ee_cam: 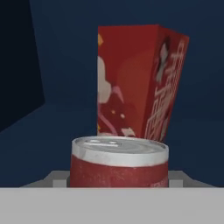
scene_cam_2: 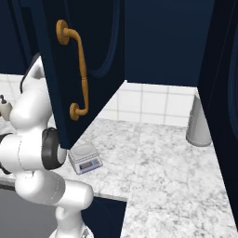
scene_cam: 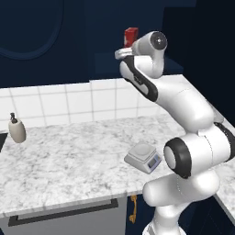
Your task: Pick the canned food and place it on the digital scale for weighing, and close the cabinet.
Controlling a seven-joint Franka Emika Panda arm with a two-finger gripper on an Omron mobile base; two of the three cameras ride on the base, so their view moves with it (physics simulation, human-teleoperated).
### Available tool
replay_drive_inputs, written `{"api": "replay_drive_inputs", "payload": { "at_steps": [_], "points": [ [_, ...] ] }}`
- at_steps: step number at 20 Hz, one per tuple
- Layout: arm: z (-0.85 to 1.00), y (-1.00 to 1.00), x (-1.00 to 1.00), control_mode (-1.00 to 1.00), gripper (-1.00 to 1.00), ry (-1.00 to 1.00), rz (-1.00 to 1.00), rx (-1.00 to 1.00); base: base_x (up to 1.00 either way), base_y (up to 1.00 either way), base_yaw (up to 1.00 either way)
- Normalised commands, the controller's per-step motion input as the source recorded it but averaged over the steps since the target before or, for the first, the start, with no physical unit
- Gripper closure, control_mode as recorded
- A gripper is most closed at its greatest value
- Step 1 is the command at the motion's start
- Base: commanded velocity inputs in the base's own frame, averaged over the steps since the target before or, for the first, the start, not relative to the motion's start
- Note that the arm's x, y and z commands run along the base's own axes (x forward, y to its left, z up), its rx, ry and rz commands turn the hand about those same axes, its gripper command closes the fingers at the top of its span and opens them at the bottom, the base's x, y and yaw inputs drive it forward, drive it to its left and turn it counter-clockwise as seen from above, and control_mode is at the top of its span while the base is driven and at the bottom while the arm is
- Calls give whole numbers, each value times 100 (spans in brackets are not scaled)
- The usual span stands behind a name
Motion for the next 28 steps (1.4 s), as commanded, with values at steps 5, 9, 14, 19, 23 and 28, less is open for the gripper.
{"api": "replay_drive_inputs", "payload": {
  "at_steps": [5,9,14,19,23,28],
  "points": [
    [-14,23,-100,-100,100,-34,0,8,0,0,0],
    [-26,29,-100,-100,100,-35,0,15,0,0,0],
    [-22,12,-100,-100,100,-10,-4,6,0,0,0],
    [-18,34,-99,-100,100,1,-39,2,0,0,0],
    [-32,16,-47,-100,100,14,-32,4,0,0,0],
    [-46,12,-1,-100,100,20,0,-1,0,0,0]
  ]
}}
